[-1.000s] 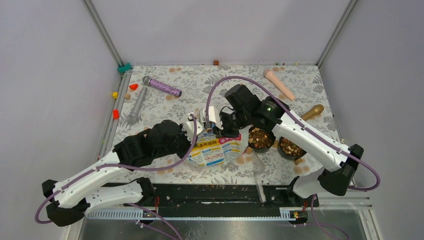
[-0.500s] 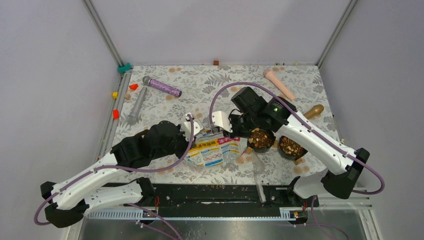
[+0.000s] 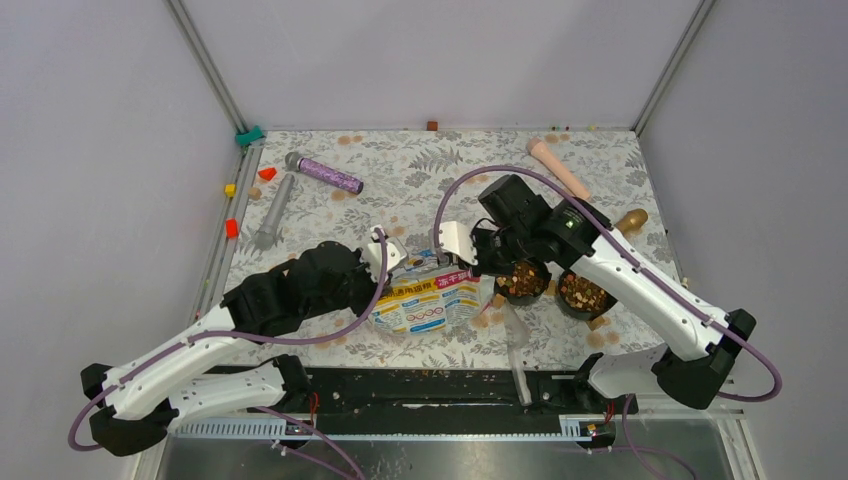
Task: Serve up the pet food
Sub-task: Close the pet food bag at the center of the board.
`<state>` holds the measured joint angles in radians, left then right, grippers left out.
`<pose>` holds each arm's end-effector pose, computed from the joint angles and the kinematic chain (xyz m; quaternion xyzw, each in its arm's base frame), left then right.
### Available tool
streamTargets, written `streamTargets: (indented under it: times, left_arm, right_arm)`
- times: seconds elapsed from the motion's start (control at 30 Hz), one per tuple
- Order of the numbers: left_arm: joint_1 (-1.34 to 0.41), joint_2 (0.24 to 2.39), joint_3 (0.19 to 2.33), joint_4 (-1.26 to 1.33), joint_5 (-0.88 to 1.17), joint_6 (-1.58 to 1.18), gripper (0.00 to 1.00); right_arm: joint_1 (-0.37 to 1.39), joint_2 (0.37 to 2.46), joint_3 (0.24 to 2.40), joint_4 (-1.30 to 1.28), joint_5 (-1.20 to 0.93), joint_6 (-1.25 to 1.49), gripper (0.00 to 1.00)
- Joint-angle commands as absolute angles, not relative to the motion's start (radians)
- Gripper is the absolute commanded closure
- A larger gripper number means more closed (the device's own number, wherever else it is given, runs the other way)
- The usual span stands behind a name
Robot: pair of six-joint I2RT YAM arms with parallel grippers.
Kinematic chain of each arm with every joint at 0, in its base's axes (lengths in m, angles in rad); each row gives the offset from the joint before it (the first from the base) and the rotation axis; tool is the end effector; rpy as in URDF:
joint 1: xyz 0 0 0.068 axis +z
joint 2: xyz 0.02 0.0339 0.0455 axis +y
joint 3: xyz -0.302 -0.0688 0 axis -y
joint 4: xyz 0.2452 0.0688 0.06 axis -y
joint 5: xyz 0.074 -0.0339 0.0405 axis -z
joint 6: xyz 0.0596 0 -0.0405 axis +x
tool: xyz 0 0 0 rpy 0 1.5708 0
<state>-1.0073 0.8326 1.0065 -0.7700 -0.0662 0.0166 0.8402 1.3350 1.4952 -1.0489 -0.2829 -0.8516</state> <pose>0.0879 -0.1318 0.3635 0.4191 0.7775 -0.1967 0.4257 0.1642 0.2082 0.4036 -0.7297 0.5833 0.1310 0.3319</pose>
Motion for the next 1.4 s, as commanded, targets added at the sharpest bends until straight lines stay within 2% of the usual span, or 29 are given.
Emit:
streamTargets:
  times: [0.0,0.07,0.1,0.13,0.2,0.5,0.57,0.67,0.73,0.87,0.93,1.03,1.07,1.13,1.17,1.37]
  left_arm:
    - [-0.994,0.788,1.045,-0.695,-0.100,0.005,1.00]
    - [-0.995,0.791,1.044,-0.693,-0.096,0.006,1.00]
    - [-0.994,0.794,1.045,-0.694,-0.097,0.006,1.00]
    - [-0.993,0.796,1.046,-0.695,-0.096,0.005,1.00]
    - [-0.991,0.797,1.046,-0.694,-0.094,0.005,1.00]
    - [-0.985,0.824,1.049,-0.693,-0.044,0.006,1.00]
    - [-0.984,0.841,1.060,-0.702,0.008,0.018,0.98]
    - [-0.983,0.900,1.101,-0.682,0.084,0.014,0.63]
    - [-0.984,0.952,1.140,-0.660,0.148,0.005,0.45]
    - [-0.983,1.059,1.195,-0.584,0.276,-0.020,0.40]
    - [-0.983,1.114,1.222,-0.569,0.277,-0.022,0.42]
    - [-0.984,1.187,1.281,-0.625,0.268,-0.010,0.52]
    - [-0.983,1.202,1.294,-0.640,0.270,-0.007,0.60]
    - [-0.984,1.219,1.297,-0.662,0.283,-0.006,0.90]
    - [-0.985,1.217,1.293,-0.664,0.280,-0.006,1.00]
    - [-0.984,1.103,1.208,-0.580,0.309,0.035,1.00]
  right_arm:
    - [0.813,1.253,1.499,-1.064,-0.260,-0.842,1.00]
    - [0.812,1.223,1.471,-1.036,-0.239,-0.842,0.81]
    - [0.811,1.212,1.459,-1.030,-0.229,-0.847,0.76]
    - [0.811,1.207,1.454,-1.033,-0.220,-0.852,0.74]
    - [0.808,1.207,1.458,-1.052,-0.219,-0.860,1.00]
    - [0.802,1.220,1.471,-1.089,-0.289,-0.899,0.98]
    - [0.802,1.222,1.478,-1.095,-0.337,-0.905,1.00]
    - [0.802,1.232,1.491,-1.114,-0.430,-0.941,1.00]
    - [0.802,1.233,1.489,-1.084,-0.440,-0.920,1.00]
    - [0.802,1.224,1.472,-1.053,-0.448,-0.921,1.00]
    - [0.802,1.215,1.471,-1.053,-0.457,-0.922,1.00]
    - [0.802,1.189,1.457,-1.049,-0.465,-0.931,1.00]
    - [0.802,1.179,1.450,-1.040,-0.464,-0.932,1.00]
    - [0.802,1.162,1.437,-1.033,-0.462,-0.937,1.00]
    - [0.802,1.157,1.434,-1.031,-0.462,-0.939,1.00]
    - [0.802,1.150,1.427,-1.020,-0.443,-0.934,1.00]
